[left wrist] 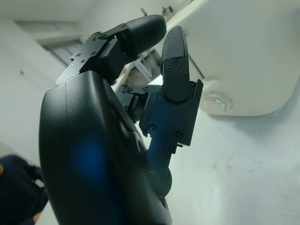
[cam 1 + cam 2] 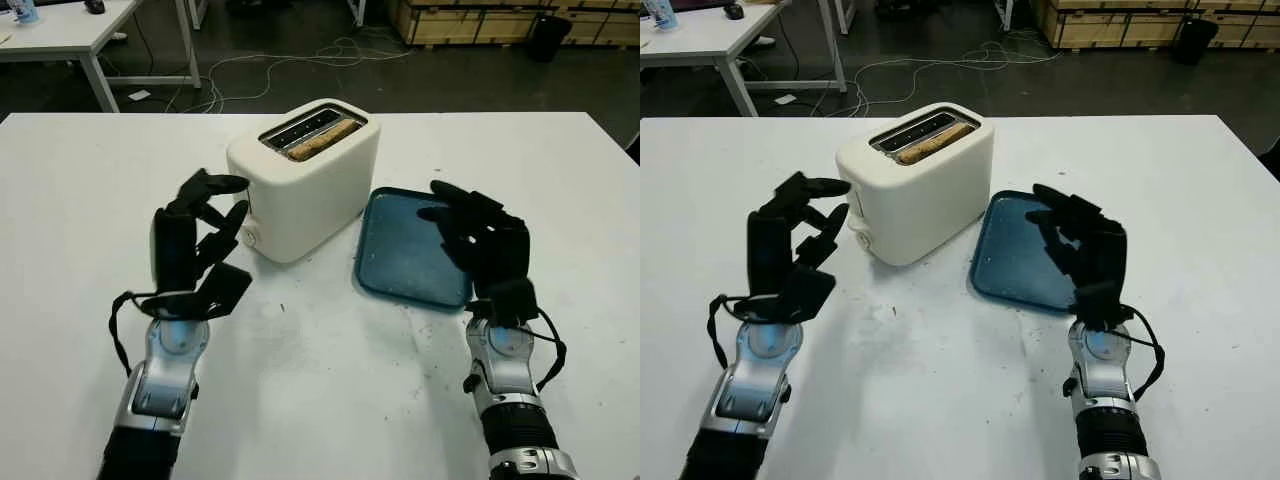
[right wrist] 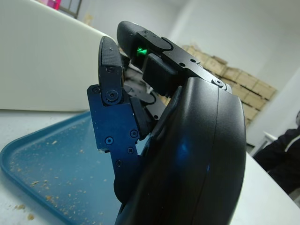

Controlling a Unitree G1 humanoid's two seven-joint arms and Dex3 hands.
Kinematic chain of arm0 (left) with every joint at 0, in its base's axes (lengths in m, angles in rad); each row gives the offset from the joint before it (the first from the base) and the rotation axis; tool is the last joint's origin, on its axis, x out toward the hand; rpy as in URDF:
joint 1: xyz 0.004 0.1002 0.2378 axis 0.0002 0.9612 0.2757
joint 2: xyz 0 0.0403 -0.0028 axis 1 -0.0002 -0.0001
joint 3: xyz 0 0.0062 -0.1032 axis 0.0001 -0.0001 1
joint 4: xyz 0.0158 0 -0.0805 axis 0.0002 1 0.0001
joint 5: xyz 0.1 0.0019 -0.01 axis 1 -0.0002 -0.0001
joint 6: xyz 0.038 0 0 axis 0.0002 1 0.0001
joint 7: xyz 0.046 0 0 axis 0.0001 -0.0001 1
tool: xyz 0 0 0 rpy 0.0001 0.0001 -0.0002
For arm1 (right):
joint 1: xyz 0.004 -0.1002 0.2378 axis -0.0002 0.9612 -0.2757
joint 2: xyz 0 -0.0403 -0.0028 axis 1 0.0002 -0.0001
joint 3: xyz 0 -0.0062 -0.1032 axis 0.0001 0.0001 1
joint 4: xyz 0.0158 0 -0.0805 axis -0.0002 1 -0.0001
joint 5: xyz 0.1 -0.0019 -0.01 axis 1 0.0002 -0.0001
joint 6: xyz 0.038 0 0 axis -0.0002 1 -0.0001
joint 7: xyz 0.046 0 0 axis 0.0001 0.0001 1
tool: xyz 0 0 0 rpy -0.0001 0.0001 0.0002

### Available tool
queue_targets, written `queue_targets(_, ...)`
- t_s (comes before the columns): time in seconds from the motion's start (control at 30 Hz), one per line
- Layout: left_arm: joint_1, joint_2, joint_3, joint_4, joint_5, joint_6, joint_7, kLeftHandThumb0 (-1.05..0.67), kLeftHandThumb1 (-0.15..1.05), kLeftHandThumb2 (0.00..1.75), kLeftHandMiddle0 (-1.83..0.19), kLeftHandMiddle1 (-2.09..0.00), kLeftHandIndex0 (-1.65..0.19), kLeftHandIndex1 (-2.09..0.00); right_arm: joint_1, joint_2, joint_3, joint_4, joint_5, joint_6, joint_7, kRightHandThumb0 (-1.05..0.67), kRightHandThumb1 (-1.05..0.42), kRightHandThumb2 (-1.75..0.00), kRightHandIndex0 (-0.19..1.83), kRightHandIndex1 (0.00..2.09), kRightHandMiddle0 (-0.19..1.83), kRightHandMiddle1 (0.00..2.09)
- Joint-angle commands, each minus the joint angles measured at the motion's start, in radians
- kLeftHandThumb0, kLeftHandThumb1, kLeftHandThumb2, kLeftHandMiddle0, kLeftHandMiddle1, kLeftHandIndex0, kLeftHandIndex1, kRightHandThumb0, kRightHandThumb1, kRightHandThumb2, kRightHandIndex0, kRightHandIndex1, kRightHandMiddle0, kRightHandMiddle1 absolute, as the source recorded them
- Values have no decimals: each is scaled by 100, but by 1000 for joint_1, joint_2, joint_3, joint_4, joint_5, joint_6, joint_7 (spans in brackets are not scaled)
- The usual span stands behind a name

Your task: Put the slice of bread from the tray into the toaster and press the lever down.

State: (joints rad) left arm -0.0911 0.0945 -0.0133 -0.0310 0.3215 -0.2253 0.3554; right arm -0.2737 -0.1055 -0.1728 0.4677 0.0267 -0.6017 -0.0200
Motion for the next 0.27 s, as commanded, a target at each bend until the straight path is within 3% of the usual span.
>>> queue_targets(0.0, 26, -22, 11, -3, -1, -35, 30, -47, 92, 24, -54, -173, -31, -151, -26, 8, -15, 12, 10, -32, -24, -49, -92, -20, 91, 64, 106, 3)
queue_targets(0.1, 52, -57, 24, 7, -10, -48, 57, -45, 92, 26, -60, -174, -25, -171, -26, 23, -19, -4, -9, -31, -67, -51, -92, -18, 96, 62, 110, 3)
queue_targets(0.23, 58, -76, 27, 23, -10, -64, 66, -44, 92, 29, -63, -175, -27, -174, -16, 34, -10, -11, -20, -45, -89, -48, -92, -18, 95, 68, 110, 2)
